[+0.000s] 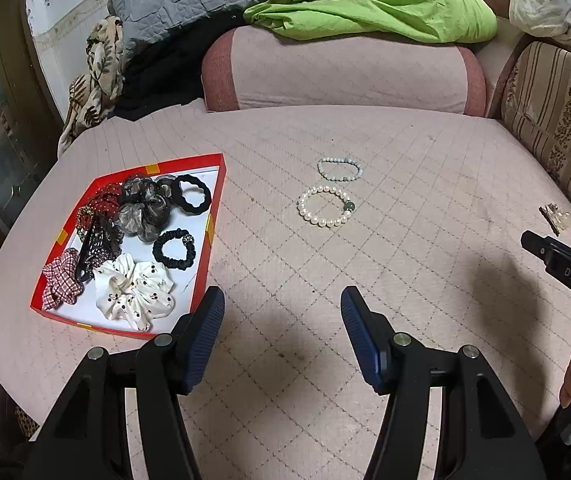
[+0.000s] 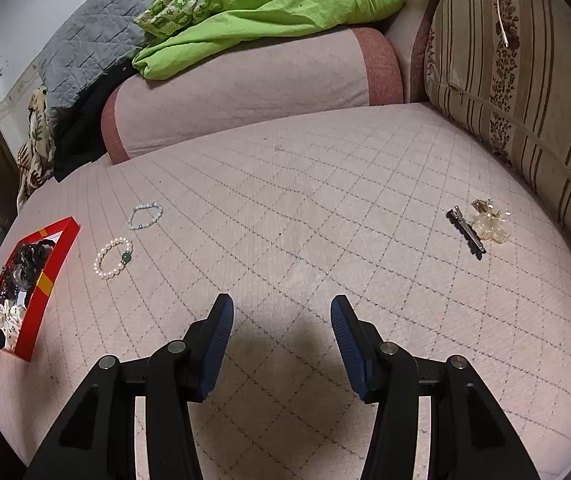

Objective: Organize jewelry
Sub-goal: 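Grasp the pearl bracelet with green bead using the left tool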

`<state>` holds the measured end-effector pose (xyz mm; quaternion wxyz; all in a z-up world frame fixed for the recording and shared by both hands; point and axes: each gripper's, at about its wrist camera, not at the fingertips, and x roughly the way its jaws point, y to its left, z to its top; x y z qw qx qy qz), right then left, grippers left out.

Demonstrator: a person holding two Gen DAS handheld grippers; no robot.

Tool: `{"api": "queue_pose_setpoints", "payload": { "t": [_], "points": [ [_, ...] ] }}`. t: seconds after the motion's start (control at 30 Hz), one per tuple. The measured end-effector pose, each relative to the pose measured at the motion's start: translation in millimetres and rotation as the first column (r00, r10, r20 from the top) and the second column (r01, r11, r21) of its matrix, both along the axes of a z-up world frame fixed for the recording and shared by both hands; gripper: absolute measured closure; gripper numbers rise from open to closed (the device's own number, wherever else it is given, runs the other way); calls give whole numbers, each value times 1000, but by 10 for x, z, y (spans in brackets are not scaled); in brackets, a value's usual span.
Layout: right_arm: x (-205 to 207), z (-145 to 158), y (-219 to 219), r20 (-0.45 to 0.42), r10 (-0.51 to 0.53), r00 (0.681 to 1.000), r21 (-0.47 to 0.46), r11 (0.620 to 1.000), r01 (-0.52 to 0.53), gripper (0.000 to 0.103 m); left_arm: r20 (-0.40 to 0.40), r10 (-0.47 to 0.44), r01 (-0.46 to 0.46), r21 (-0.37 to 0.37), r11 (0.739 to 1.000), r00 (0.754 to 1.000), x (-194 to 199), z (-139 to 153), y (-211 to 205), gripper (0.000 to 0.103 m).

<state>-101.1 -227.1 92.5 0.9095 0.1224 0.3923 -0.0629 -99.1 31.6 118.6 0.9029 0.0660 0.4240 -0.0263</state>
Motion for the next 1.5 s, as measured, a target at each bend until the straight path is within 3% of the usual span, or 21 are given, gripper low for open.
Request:
{"api": "queue_pose_setpoints", "payload": {
  "t": [0.9, 1.17, 1.33, 1.5],
  "points": [
    [99, -183, 146, -60, 50, 997, 10, 999, -50, 47, -84, 22, -26, -39, 999, 996, 302, -271, 188, 43],
    [149, -250, 233, -79, 89, 993, 6, 996, -89, 47, -96, -46, 37, -90, 995, 994, 721, -228, 55, 43],
    [182, -258, 283, -80, 115, 990, 3, 993, -115, 47, -110, -90, 77, -113, 991, 990, 1119, -369, -109, 44],
    [233, -289, 346, -88, 143, 986, -8, 989, -145, 47, -157, -68, 44, -150, 988, 985, 1513, -588, -171, 47]
  ]
}}
